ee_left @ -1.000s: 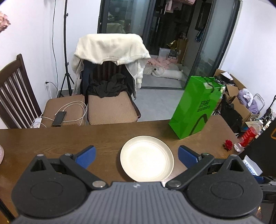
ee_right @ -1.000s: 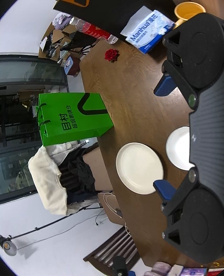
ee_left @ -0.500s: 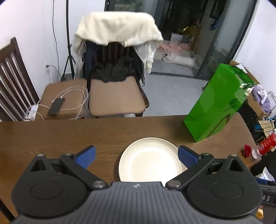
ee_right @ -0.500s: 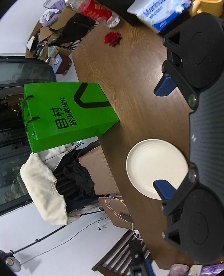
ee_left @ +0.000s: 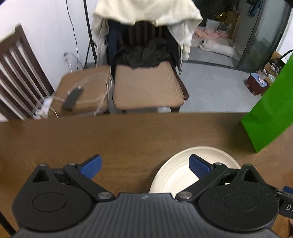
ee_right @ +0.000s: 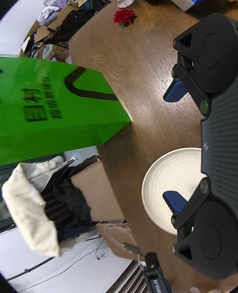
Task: Organize plates and bowls
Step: 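Close the left gripper on the plate rim while the right gripper clamps the rim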
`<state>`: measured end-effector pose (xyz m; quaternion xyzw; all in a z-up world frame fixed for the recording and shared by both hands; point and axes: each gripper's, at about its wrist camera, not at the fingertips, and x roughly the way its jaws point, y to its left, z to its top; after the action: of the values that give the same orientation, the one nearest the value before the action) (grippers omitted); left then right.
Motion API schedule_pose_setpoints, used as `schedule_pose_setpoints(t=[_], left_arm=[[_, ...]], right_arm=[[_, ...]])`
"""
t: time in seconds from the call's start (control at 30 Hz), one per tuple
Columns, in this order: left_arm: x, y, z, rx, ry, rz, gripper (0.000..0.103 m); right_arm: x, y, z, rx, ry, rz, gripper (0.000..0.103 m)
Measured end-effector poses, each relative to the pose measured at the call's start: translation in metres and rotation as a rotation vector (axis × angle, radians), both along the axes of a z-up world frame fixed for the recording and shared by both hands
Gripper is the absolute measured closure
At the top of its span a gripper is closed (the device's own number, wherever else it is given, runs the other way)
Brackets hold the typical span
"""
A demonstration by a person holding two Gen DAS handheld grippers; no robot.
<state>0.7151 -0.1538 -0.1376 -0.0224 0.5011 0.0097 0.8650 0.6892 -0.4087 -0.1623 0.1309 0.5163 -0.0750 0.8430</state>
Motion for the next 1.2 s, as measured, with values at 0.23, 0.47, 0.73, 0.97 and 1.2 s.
schedule_pose_setpoints(t=[0.23, 0.47, 0.73, 0.97, 1.2], left_arm=[[0.0, 0.015, -0.043, 0.015, 0.065, 0.012, 0.0], [-0.005, 0.012, -0.059, 0.03, 0.086, -0.015, 0.0], [-0.009, 0.005, -0.074, 0.004, 0.114, -0.05, 0.004], [-0.011, 0.0, -0.076, -0.016, 0.107, -0.085, 0.039], [-0.015, -0.011, -0.07, -0.042, 0.084, -0.149, 0.082]], right_arm=[[-0.001, 0.005, -0.046, 0.043, 0.033, 0.007, 0.0], [-0.004, 0.012, -0.068, 0.042, 0.065, -0.001, 0.0], [-0.008, 0.014, -0.083, 0.032, 0.08, -0.009, 0.017], [-0.009, 0.018, -0.084, 0.023, 0.051, -0.016, 0.028], [-0.014, 0.023, -0.08, -0.015, 0.025, 0.019, 0.084]])
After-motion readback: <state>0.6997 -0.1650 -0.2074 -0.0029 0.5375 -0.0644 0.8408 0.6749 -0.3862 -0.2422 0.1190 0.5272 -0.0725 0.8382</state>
